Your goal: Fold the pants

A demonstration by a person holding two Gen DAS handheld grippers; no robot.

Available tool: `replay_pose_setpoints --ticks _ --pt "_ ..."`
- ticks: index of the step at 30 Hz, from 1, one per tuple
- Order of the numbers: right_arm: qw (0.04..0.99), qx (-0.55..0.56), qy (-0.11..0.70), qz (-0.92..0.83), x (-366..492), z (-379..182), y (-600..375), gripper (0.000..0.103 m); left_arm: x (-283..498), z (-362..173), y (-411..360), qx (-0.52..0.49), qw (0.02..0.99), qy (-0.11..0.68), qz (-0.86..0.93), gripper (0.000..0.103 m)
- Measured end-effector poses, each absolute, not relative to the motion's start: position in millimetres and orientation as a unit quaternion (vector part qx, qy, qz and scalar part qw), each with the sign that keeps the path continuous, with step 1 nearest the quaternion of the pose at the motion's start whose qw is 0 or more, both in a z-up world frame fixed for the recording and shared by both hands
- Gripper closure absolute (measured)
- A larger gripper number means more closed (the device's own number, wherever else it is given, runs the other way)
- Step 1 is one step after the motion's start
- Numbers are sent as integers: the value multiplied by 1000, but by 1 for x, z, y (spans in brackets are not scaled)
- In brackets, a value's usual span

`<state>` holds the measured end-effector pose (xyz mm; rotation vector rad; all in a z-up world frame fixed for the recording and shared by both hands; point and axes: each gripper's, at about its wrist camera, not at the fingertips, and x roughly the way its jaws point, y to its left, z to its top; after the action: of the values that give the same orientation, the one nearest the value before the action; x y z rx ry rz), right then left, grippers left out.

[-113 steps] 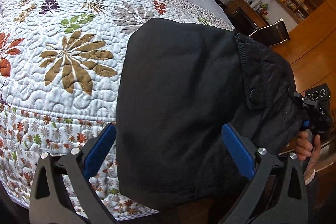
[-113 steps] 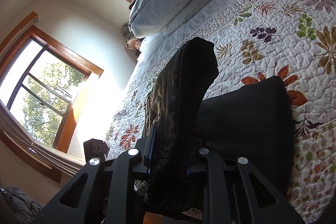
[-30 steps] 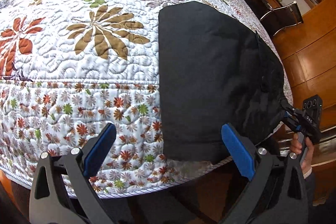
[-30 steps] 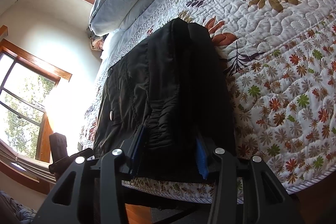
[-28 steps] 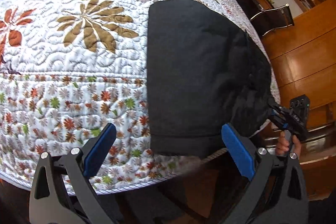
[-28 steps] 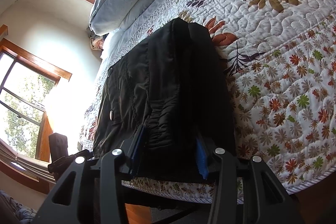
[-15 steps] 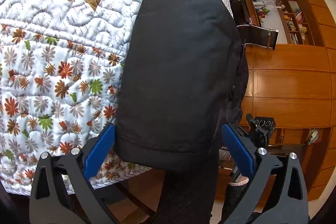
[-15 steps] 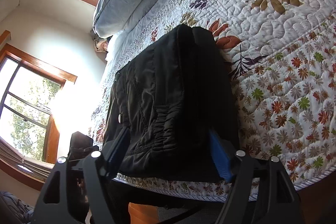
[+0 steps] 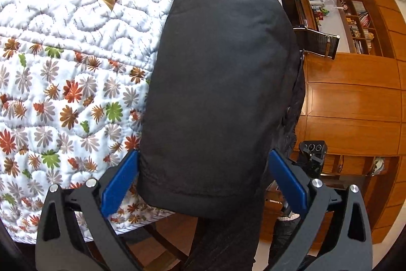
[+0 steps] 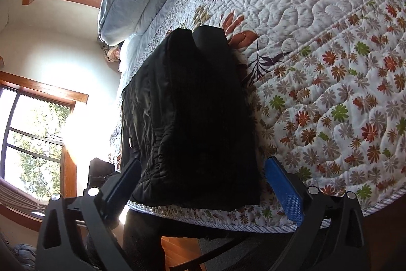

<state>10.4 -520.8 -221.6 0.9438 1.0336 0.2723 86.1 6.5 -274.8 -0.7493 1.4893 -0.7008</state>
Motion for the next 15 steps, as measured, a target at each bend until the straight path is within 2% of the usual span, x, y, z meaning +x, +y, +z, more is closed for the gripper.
replay_pose_setpoints --ticks 15 --pt "728 473 474 147 23 -248 -532 3 98 -271 -25 -303 613 665 -300 3"
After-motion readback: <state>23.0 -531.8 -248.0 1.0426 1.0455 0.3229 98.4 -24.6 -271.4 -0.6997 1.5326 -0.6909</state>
